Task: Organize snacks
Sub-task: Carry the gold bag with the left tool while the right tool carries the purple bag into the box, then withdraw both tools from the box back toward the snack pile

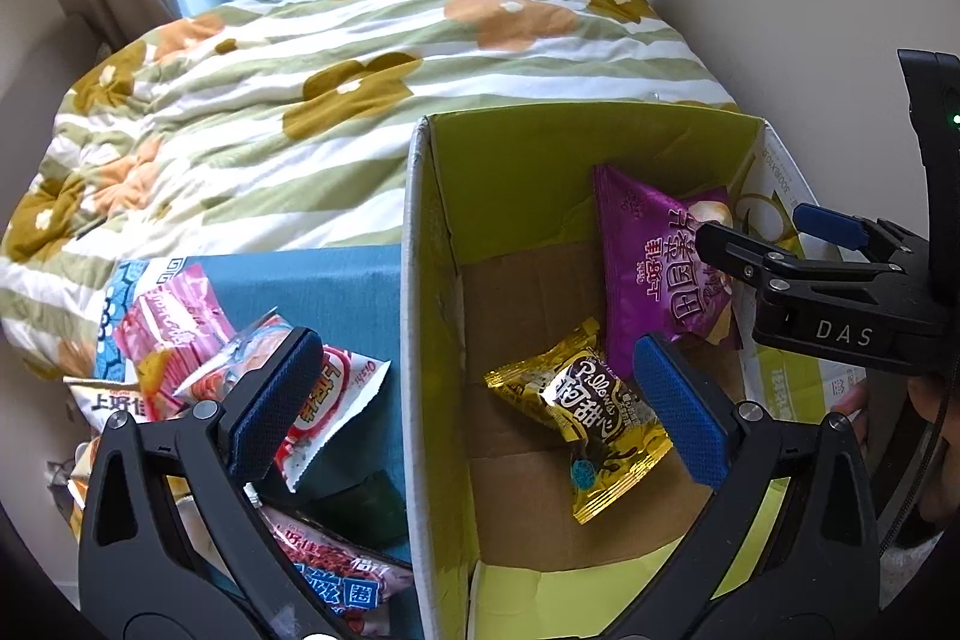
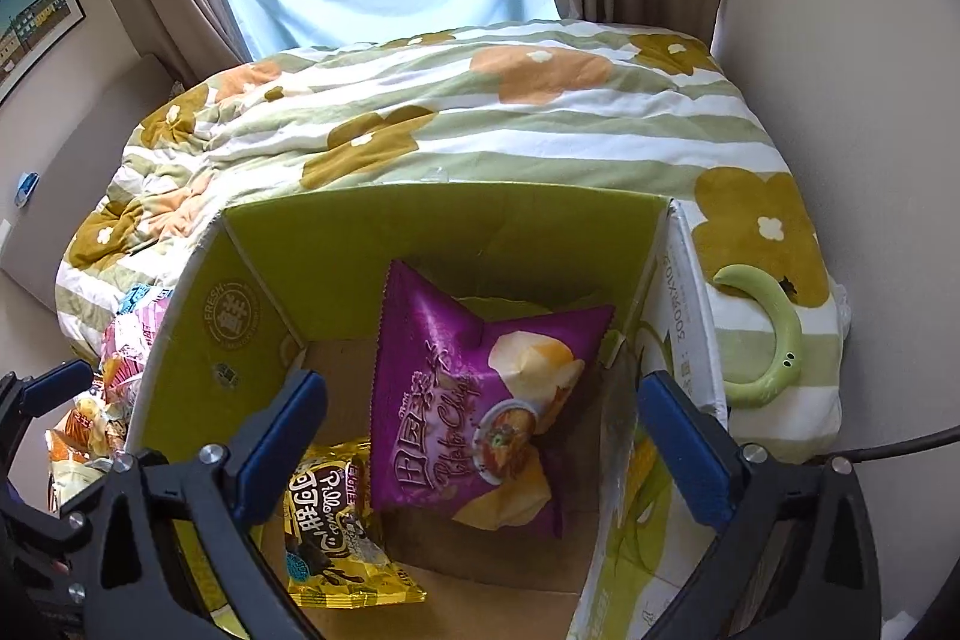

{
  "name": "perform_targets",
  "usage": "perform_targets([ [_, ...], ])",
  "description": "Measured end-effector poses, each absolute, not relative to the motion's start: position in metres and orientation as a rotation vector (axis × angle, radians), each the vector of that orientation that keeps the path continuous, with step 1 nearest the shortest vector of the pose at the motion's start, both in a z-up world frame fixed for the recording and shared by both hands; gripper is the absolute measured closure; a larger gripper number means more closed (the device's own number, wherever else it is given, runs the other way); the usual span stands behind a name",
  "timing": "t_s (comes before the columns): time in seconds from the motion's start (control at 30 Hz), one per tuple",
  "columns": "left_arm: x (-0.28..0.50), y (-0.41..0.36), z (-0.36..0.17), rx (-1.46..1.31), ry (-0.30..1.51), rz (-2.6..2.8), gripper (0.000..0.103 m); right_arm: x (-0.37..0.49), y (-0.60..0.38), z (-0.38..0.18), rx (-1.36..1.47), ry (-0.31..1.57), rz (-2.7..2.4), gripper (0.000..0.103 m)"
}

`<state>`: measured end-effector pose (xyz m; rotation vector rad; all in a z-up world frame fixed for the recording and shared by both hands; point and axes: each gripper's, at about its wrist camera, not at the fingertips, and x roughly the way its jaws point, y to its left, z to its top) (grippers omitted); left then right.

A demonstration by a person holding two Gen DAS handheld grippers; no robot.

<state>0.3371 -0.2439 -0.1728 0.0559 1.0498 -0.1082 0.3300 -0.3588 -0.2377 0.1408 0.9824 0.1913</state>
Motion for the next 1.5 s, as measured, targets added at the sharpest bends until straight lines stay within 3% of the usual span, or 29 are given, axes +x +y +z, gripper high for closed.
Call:
perform_targets([
  [0.3, 0.322, -0.246, -0.157, 0.065, 1.023, -0.100, 0.000, 0.320, -0.367, -0.224, 0.133, 0.976, 0.209, 0.000],
  [0.67, 0.269, -0.223, -0.099, 0.072, 0.906, -0.119, 0.000, 0.264, -0.356, -0.160, 0.088, 0.868, 0.207, 0.000],
  [1.03, 0.195, -0.128, -0.062, 0.070, 0.826, -0.150, 0.000, 0.180, -0.299, -0.115, 0.087, 0.765, 0.148, 0.000],
  [1.5, 0.120, 0.018, -0.070, 0.057, 0.830, -0.131, 0.000, 0.100, -0.189, -0.129, 0.197, 0.753, 0.156, 0.000],
])
